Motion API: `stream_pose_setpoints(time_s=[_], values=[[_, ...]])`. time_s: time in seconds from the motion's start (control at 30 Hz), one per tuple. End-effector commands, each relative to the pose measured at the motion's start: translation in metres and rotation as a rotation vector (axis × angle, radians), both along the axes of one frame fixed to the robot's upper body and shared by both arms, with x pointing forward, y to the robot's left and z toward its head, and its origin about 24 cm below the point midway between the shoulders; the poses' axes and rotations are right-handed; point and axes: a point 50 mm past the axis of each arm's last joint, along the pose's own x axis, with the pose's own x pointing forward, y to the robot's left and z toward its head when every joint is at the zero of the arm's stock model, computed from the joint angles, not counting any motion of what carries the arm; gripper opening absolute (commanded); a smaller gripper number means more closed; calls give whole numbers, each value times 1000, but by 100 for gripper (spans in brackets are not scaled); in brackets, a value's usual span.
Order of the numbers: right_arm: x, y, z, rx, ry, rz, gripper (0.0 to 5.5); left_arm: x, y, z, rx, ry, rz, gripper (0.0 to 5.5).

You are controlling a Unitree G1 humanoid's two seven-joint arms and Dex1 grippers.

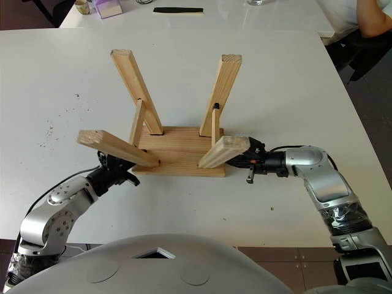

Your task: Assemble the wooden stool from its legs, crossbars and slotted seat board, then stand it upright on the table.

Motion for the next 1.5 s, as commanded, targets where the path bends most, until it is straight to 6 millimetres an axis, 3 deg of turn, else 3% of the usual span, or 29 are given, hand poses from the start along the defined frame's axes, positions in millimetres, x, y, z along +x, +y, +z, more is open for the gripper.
stream_pose_setpoints(time_s=[0.03, 0.13, 0.23, 0.4, 0.43, 0.6, 0.7, 0.9, 1.07, 1.27, 1.5], values=[[17, 10, 6, 10, -79, -59, 0, 12, 19, -8, 64, 18, 56, 3], [21, 7, 10, 14, -105, -97, 0, 15, 20, 13, -2, -77, 78, 3], [18, 1, 16, 12, -115, -119, 0, 4, 18, 33, -77, -126, 105, 3], [-2, -5, 26, -3, -86, -87, 0, -15, 4, 33, -43, -67, 62, 3], [-8, -7, 30, -5, -71, -68, 0, -16, 11, 37, -13, -78, 78, 3], [-33, -2, 41, -7, 11, 61, 0, -8, 83, 53, 209, -113, 245, 3], [-34, 3, 31, -44, 5, 20, 0, -5, 95, 48, 257, -77, 200, 3], [-39, 16, 14, -38, 18, -25, 0, -30, 71, 0, 258, 95, -64, 3], [-39, 25, 6, -25, 21, -38, 0, -20, 69, -19, 272, 105, -130, 3], [-41, 26, 4, -30, 26, -32, 0, -10, 58, -12, 213, 35, -196, 3], [-39, 25, 3, -39, 16, -43, 0, -20, 35, -2, 144, -8, -261, 3]])
